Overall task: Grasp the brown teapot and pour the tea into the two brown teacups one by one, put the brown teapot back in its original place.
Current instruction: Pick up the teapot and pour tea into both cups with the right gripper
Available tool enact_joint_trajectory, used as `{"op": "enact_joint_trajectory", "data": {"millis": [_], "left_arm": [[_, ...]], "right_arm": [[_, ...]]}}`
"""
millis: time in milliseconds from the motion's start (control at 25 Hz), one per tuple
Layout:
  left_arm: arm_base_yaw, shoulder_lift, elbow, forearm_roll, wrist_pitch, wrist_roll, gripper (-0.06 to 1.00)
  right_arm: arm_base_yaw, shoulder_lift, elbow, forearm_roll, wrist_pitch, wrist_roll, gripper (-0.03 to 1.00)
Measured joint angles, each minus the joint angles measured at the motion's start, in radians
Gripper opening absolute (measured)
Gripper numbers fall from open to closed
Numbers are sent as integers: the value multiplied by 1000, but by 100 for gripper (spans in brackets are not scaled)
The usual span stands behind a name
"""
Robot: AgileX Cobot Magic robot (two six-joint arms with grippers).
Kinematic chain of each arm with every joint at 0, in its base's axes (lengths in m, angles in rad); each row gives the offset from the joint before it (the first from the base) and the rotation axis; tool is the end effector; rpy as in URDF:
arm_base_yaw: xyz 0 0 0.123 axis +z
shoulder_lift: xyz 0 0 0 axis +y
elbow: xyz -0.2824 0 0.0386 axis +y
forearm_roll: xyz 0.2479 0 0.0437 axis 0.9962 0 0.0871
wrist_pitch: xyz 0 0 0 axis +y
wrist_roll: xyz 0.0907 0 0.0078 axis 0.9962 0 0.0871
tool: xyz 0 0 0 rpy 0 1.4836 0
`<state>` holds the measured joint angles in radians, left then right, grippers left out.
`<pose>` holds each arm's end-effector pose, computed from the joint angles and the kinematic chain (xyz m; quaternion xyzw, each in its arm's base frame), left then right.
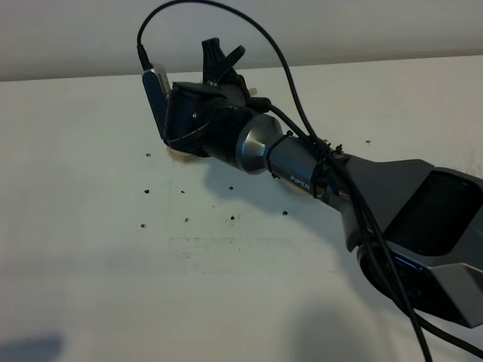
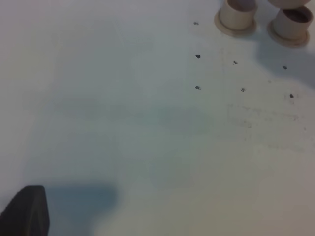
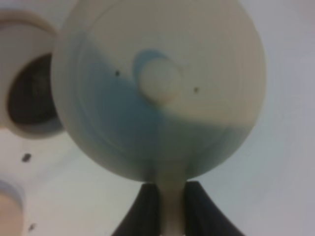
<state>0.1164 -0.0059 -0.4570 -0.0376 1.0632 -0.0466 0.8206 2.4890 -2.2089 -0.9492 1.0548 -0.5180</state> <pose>-0.0008 -0.0031 0.2650 -0.0699 0.8604 -0.0012 0.5048 0.4107 0.3462 0.1834 -0.6691 0.5901 -0.4021 0.2060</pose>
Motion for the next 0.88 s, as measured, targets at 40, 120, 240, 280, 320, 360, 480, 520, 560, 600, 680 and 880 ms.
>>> {"op": "enact_joint_trajectory", "data": {"millis": [40,120,240,280,320,360,480,520,560,600,680,880], "left_arm": [[0,0,0,0,0,0,31],[0,0,0,0,0,0,31],[0,0,0,0,0,0,31],[0,0,0,0,0,0,31],[0,0,0,0,0,0,31],[0,0,0,0,0,0,31],[0,0,0,0,0,0,31],[0,0,0,0,0,0,31],[0,0,0,0,0,0,31],[0,0,0,0,0,0,31],[0,0,0,0,0,0,31],[0,0,0,0,0,0,31]], "right_arm": [[1,4,0,-9,0,0,10],[3,7,0,-28,0,0,10],[9,7,0,-60,0,0,10],[11,7,0,-67,0,0,10],[14,7,0,-74,0,0,10],[16,7,0,-80,-1,0,10],[22,7,0,-93,-1,-1,10],[23,7,0,-98,-1,-1,10],[25,7,0,-104,-1,-1,10],[27,7,0,-108,-1,-1,10],[28,7,0,-122,-1,-1,10],[29,7,0,-147,-2,-1,10]]}}
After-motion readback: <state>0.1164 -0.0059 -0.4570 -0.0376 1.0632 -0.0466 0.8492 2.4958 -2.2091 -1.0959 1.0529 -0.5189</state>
